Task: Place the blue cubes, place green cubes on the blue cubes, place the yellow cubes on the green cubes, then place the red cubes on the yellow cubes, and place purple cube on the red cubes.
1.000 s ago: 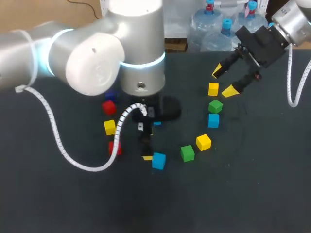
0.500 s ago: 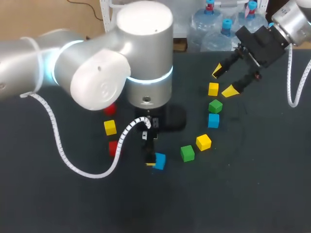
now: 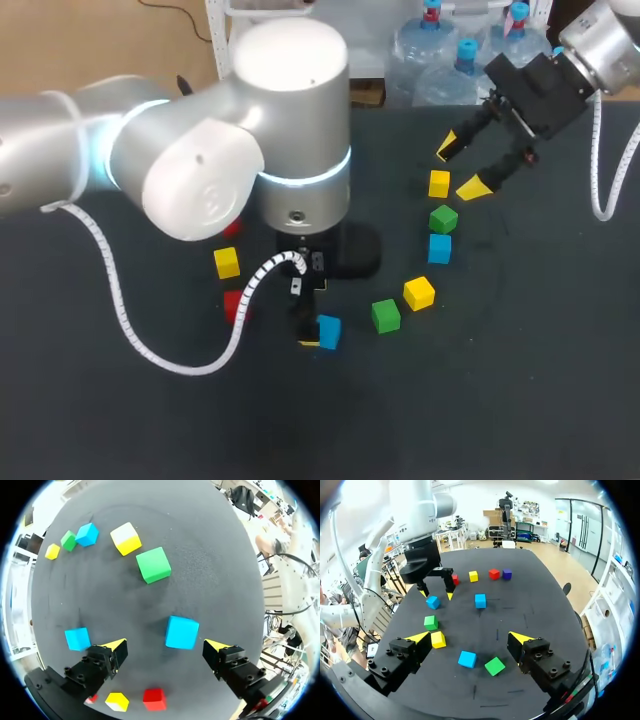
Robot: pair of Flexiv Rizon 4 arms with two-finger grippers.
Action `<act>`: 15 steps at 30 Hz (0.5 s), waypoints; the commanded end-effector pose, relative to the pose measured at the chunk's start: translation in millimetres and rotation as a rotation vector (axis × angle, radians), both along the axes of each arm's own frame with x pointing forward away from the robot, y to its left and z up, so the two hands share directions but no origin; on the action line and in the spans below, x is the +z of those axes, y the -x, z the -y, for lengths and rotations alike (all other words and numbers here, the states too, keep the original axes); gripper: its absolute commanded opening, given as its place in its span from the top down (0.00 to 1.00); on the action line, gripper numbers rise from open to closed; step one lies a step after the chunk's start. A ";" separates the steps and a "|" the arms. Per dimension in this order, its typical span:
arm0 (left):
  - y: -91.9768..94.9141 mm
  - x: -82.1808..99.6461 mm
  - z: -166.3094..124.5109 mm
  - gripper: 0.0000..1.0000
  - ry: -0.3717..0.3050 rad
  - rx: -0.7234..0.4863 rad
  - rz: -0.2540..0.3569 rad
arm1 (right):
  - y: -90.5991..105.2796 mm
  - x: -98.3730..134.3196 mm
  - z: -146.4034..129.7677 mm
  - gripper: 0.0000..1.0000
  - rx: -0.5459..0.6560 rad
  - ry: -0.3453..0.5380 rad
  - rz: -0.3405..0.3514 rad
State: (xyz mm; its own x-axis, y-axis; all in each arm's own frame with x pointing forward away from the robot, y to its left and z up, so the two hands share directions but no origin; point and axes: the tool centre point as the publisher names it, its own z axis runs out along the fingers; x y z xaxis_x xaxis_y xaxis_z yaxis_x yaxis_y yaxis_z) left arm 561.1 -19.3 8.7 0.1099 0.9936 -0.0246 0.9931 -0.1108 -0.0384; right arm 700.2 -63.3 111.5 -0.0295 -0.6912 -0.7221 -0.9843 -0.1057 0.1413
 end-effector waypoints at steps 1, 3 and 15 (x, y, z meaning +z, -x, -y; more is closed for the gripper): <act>-5.0 -1.8 4.1 0.00 -0.007 -0.009 -0.007 | 0.5 -0.1 0.0 0.00 0.000 -0.001 0.001; -5.6 -3.2 4.4 0.00 -0.006 -0.012 -0.006 | 0.5 -0.1 0.0 0.00 0.000 -0.001 0.001; -13.2 -15.2 -1.4 0.00 -0.017 0.005 0.013 | 0.5 -0.1 0.0 0.00 0.000 -0.001 0.001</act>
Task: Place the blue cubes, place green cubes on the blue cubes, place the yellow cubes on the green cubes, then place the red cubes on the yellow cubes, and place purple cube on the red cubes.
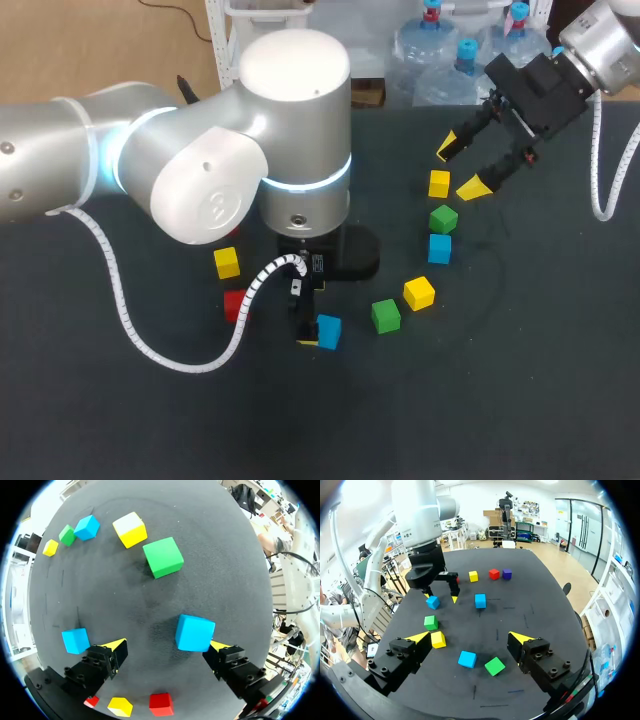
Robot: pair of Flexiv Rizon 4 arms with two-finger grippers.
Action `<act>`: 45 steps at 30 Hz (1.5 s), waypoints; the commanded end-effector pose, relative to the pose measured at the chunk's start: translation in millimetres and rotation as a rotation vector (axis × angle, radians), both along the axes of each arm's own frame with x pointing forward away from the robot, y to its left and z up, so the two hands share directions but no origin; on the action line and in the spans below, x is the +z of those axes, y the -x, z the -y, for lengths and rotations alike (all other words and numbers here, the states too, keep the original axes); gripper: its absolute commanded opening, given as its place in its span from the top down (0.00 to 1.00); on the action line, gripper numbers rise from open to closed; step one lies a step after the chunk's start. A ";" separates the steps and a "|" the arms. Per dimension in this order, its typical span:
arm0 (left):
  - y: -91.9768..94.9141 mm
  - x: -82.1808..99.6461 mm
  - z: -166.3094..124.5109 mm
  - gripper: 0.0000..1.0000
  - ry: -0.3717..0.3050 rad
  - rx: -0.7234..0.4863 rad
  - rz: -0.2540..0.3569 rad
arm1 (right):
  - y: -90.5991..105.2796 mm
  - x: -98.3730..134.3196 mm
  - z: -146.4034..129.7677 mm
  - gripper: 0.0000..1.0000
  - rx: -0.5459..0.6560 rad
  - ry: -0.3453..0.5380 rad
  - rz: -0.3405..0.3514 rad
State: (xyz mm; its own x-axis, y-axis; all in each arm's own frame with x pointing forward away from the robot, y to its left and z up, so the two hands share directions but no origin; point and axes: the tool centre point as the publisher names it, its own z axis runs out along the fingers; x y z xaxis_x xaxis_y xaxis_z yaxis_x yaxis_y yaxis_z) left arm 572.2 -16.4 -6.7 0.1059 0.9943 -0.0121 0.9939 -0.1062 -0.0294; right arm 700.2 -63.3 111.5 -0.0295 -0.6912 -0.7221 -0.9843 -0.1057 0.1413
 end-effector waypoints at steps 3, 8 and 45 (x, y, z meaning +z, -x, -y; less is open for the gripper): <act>-2.9 0.2 2.4 0.00 -0.007 0.004 0.006 | 0.5 -0.1 0.0 0.00 0.000 -0.001 0.002; -4.3 -3.4 5.0 0.00 -0.014 0.002 0.007 | 0.5 -0.1 0.0 0.00 0.000 -0.001 0.002; -2.3 -6.2 8.8 1.00 -0.040 0.009 -0.027 | 0.5 -0.1 0.0 0.00 0.000 -0.001 0.002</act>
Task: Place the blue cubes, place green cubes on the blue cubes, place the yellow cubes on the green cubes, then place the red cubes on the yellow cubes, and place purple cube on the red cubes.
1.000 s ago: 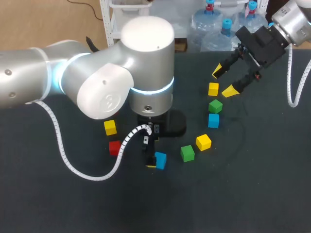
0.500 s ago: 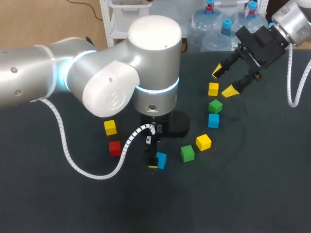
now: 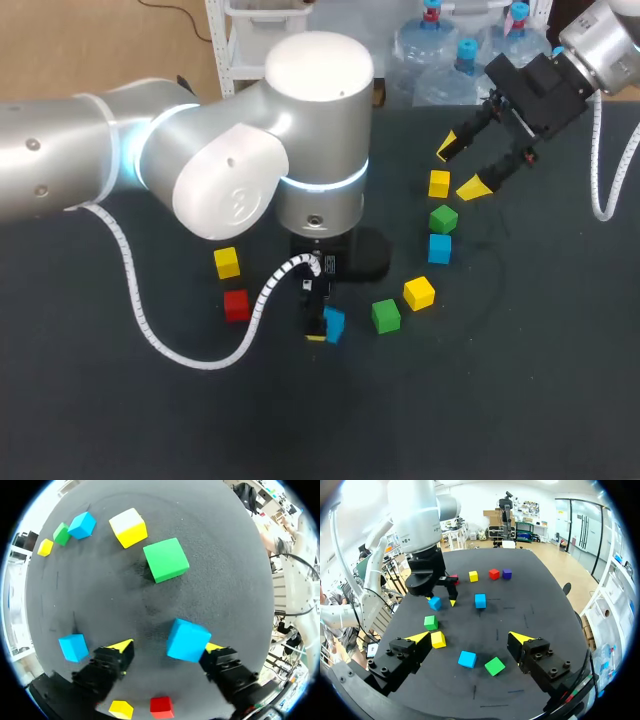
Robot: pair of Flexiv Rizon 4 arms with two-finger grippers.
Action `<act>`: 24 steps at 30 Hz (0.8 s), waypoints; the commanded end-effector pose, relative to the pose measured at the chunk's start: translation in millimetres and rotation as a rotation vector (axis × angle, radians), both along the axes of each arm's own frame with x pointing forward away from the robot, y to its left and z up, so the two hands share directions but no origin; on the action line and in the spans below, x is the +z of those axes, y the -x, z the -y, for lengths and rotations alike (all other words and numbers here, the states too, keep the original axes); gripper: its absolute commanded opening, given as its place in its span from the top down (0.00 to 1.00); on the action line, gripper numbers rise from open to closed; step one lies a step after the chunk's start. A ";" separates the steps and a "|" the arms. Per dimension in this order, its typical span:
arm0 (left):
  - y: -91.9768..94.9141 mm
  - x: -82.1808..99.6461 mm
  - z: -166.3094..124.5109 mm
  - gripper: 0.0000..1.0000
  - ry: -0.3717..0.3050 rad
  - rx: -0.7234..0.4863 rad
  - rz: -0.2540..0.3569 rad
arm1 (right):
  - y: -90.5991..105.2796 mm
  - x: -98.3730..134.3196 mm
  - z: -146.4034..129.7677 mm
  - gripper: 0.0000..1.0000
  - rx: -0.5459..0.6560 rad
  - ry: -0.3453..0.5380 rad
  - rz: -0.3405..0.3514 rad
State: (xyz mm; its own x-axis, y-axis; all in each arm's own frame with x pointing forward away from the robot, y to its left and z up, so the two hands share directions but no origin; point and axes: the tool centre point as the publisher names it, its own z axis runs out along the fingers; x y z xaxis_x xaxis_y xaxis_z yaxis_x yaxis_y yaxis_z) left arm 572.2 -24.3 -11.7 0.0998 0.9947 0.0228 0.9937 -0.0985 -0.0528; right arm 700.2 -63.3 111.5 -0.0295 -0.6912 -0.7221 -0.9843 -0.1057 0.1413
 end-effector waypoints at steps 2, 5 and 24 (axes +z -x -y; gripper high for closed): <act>-2.4 -1.8 0.6 1.00 0.000 0.010 -0.012 | 0.5 -0.2 0.0 0.00 0.000 -0.001 0.001; -3.0 -3.3 0.5 1.00 -0.004 0.019 -0.019 | 0.5 -0.2 0.0 0.00 0.000 -0.001 0.001; -1.1 20.2 -6.5 0.00 -0.067 0.199 -0.153 | 0.5 -0.2 0.0 0.00 0.000 -0.001 0.001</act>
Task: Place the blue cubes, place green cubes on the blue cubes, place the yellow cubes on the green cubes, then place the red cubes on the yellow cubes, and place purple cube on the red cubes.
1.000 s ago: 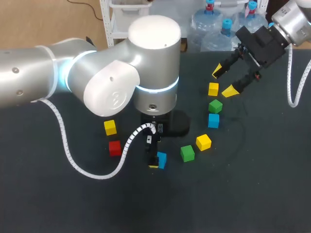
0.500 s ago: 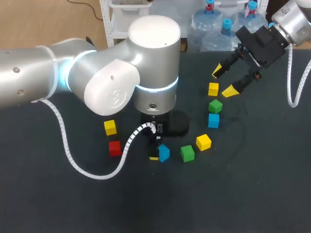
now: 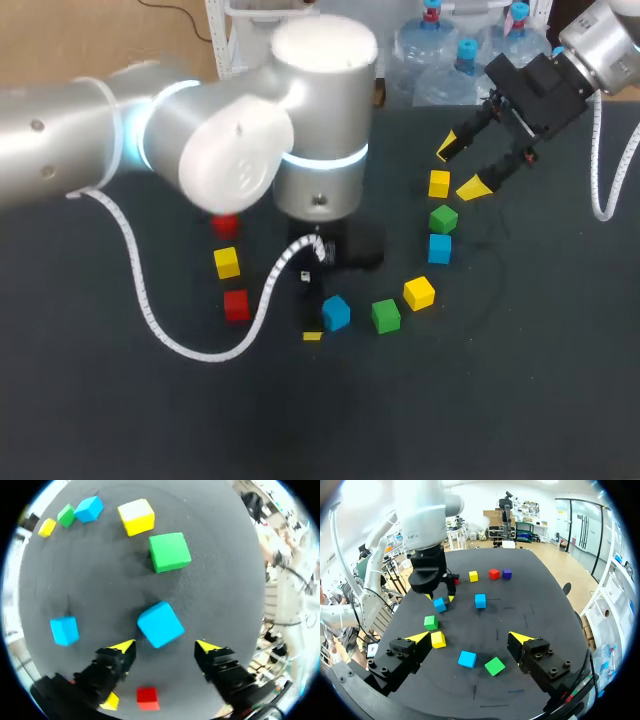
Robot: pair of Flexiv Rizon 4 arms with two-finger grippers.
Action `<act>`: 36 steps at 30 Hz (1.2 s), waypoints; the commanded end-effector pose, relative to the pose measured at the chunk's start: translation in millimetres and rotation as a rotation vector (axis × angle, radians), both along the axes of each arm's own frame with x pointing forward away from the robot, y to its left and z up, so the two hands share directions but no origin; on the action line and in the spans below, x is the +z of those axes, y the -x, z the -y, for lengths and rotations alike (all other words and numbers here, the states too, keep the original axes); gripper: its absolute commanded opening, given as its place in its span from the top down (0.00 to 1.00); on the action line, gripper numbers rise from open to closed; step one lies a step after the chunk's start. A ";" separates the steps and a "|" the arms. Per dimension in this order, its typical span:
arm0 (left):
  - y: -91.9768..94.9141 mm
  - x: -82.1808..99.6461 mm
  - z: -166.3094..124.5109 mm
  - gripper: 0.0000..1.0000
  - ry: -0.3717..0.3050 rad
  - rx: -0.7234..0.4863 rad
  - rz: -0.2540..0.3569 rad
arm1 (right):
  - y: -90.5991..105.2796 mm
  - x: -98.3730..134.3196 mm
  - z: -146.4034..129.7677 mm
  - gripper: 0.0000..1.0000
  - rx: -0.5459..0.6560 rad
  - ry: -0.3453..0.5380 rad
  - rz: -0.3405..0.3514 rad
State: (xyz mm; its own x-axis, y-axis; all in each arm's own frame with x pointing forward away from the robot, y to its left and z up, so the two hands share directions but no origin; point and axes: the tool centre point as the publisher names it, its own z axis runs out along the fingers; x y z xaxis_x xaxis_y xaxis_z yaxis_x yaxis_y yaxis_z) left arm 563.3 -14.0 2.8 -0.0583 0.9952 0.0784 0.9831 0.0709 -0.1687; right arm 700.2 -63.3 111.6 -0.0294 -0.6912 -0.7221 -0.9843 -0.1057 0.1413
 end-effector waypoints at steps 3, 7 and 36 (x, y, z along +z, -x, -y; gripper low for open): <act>-11.0 8.0 3.6 0.00 -0.013 0.096 -0.042 | 0.5 -0.2 0.0 0.00 0.000 -0.001 0.001; -12.3 9.0 5.9 0.00 0.024 0.165 -0.030 | 0.5 -0.2 0.0 0.00 0.000 -0.001 0.001; -13.4 4.7 37.1 0.00 -0.003 0.303 0.088 | 0.5 -0.2 0.0 0.00 0.000 -0.001 0.001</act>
